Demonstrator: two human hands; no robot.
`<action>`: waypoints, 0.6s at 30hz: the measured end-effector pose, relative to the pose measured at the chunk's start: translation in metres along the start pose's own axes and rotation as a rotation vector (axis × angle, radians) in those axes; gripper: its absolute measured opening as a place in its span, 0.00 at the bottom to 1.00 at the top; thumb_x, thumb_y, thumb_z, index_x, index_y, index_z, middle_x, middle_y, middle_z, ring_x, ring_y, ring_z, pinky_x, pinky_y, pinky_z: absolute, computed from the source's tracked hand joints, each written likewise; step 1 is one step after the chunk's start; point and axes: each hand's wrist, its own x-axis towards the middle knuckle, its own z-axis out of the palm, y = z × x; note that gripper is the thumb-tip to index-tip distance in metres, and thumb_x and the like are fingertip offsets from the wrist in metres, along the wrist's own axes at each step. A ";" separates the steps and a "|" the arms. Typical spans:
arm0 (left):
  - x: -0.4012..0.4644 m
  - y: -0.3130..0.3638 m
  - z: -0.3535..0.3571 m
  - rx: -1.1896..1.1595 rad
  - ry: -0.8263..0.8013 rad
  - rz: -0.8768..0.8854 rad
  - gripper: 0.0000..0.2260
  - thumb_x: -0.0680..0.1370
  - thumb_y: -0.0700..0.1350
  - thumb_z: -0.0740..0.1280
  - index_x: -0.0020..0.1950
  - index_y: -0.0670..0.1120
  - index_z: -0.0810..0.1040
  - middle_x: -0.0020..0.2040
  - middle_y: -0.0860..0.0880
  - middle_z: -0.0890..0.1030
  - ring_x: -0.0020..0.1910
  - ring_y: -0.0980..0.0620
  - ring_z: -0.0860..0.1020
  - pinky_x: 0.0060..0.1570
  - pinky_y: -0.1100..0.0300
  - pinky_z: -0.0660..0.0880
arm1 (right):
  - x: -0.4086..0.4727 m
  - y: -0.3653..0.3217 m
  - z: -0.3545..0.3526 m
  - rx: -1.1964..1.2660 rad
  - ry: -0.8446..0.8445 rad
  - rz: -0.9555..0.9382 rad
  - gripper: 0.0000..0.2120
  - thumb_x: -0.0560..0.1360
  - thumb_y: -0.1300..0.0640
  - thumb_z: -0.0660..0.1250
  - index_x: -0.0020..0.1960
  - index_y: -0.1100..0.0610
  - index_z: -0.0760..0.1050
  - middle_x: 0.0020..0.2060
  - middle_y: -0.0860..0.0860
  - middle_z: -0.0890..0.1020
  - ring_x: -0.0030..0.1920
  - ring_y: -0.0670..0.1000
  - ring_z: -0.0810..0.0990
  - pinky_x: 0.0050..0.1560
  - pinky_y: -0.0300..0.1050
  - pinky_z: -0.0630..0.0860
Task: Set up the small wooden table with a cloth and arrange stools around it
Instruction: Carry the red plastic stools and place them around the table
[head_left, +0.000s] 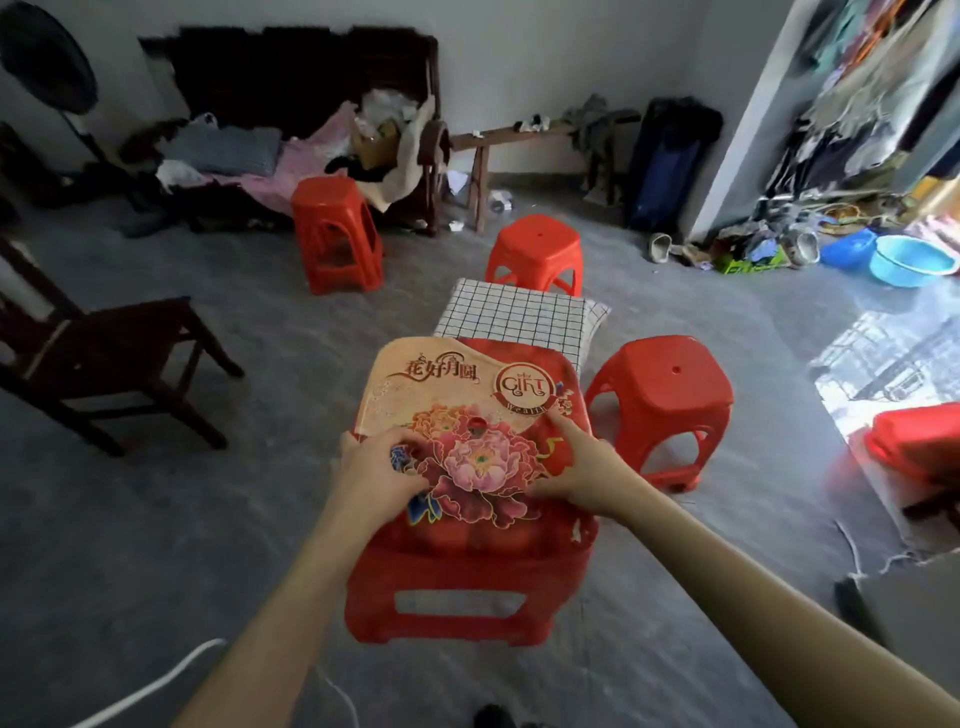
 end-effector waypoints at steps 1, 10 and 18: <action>0.006 0.010 0.004 0.004 -0.018 0.005 0.19 0.68 0.48 0.75 0.54 0.64 0.77 0.55 0.47 0.67 0.60 0.40 0.71 0.66 0.48 0.67 | 0.004 0.007 -0.007 0.010 0.014 0.009 0.54 0.61 0.44 0.79 0.77 0.40 0.50 0.66 0.58 0.74 0.64 0.60 0.73 0.66 0.54 0.71; 0.048 0.061 0.031 0.077 -0.158 0.103 0.18 0.68 0.51 0.76 0.57 0.60 0.79 0.58 0.46 0.69 0.64 0.45 0.68 0.61 0.55 0.68 | 0.023 0.056 -0.031 0.124 0.063 0.100 0.55 0.57 0.41 0.78 0.76 0.39 0.51 0.59 0.57 0.78 0.60 0.61 0.75 0.61 0.56 0.75; 0.097 0.051 0.048 0.110 -0.284 0.138 0.18 0.66 0.53 0.77 0.54 0.63 0.79 0.60 0.49 0.70 0.62 0.46 0.71 0.63 0.56 0.68 | 0.056 0.071 -0.011 0.171 0.047 0.214 0.56 0.57 0.41 0.79 0.77 0.38 0.50 0.67 0.58 0.72 0.66 0.59 0.70 0.66 0.54 0.71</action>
